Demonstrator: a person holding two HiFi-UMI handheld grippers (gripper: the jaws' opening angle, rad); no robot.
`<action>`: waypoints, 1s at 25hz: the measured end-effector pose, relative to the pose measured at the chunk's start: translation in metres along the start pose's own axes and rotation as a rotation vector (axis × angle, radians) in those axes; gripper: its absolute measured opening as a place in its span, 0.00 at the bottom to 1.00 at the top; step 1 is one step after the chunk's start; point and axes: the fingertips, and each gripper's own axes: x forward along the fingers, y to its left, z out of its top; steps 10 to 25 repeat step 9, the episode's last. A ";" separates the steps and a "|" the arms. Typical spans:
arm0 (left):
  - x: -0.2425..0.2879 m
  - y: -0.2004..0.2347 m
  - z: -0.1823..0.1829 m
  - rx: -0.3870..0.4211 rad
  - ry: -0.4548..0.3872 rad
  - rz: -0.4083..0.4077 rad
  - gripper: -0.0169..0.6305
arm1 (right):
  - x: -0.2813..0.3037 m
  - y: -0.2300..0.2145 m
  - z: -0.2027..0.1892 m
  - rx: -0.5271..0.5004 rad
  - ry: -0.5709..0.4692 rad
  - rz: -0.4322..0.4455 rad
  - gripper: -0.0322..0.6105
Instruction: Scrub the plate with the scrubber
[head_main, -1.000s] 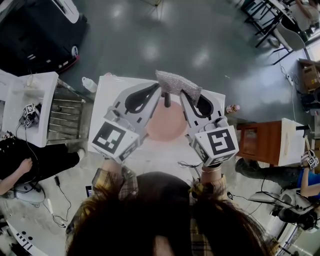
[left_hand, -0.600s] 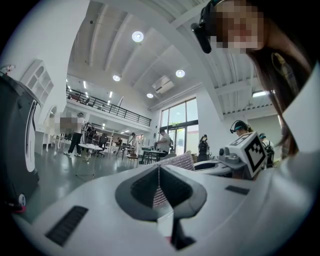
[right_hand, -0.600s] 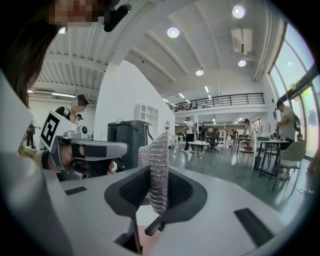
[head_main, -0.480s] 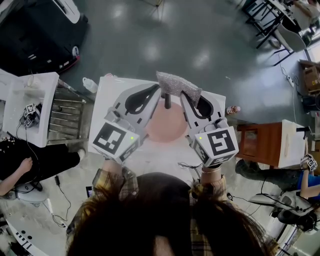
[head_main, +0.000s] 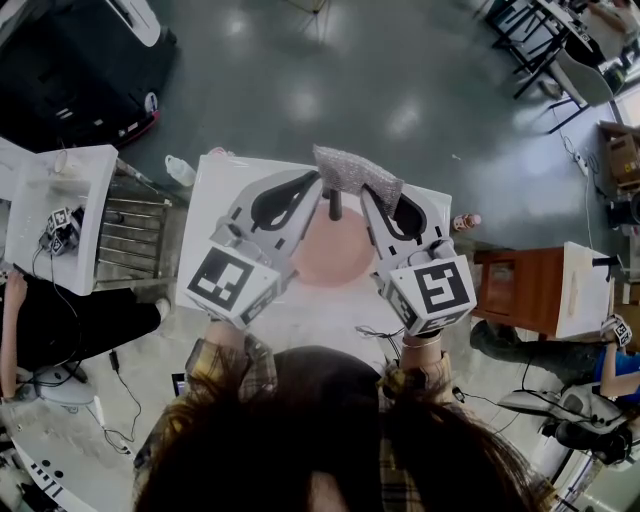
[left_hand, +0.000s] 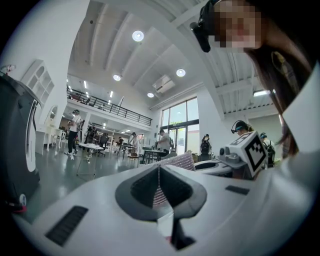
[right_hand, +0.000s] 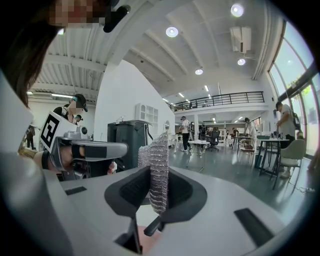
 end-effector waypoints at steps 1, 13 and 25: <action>0.000 0.000 0.000 0.001 0.000 0.001 0.06 | 0.000 -0.001 0.000 0.000 0.001 0.000 0.18; -0.001 -0.003 -0.004 -0.002 0.009 0.003 0.06 | -0.001 -0.003 -0.003 0.004 0.007 0.000 0.18; -0.001 -0.003 -0.004 -0.002 0.009 0.003 0.06 | -0.001 -0.003 -0.003 0.004 0.007 0.000 0.18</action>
